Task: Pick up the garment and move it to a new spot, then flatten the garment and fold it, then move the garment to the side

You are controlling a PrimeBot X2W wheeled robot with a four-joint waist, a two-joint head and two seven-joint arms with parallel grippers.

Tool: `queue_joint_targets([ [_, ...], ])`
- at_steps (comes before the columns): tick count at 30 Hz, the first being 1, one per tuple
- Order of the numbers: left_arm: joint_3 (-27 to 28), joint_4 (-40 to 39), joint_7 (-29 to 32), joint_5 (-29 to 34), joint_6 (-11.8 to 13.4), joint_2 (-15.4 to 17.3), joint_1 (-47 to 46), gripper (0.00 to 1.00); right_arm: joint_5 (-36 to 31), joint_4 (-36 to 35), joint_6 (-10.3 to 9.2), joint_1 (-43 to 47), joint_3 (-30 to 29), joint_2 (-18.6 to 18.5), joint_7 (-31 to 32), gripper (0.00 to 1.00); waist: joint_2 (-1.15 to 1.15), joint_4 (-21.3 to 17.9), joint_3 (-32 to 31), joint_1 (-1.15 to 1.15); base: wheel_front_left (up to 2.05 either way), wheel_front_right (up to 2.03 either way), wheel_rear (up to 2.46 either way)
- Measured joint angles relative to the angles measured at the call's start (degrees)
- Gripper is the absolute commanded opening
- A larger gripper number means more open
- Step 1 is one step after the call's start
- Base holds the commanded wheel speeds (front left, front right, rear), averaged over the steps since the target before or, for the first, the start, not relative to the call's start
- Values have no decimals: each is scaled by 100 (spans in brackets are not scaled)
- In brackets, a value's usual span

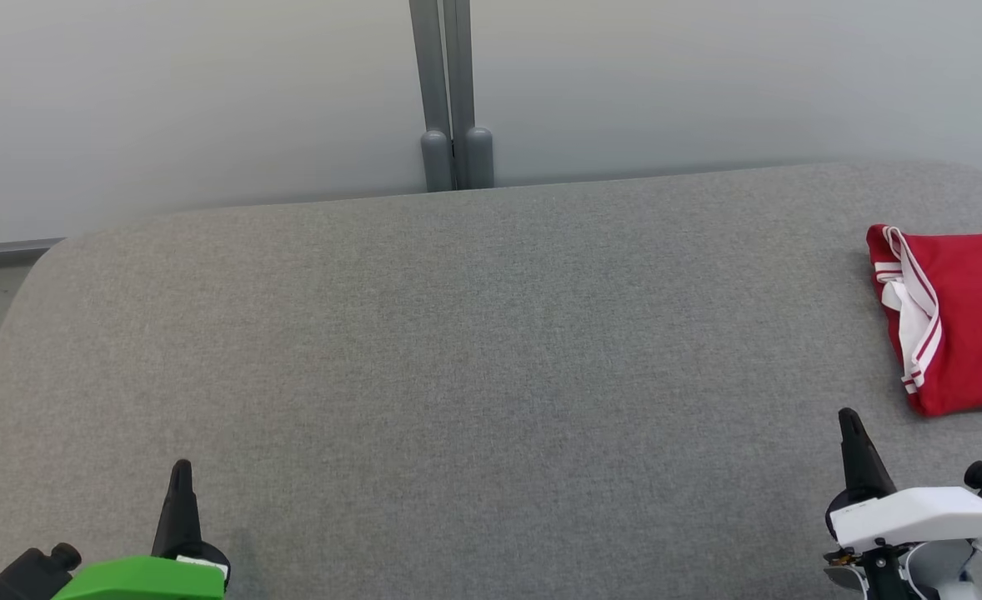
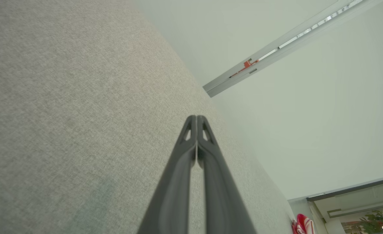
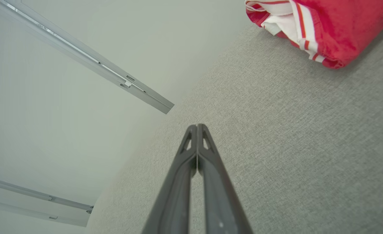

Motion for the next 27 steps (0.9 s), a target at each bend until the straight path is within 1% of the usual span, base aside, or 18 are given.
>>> queue_joint_targets([
  [17, 37, -16, 279, -981, -2, 2, -213, 0, 1189, 12, 0, -136, 0, -10, 291, 0, 0, -10, 28, 0, 0, 0, 0],
  [27, 55, -27, 430, -1445, -4, 4, -317, 0, 1813, 18, 0, -233, 0, -14, 431, 0, 0, -16, 45, 0, 0, 0, 0],
])
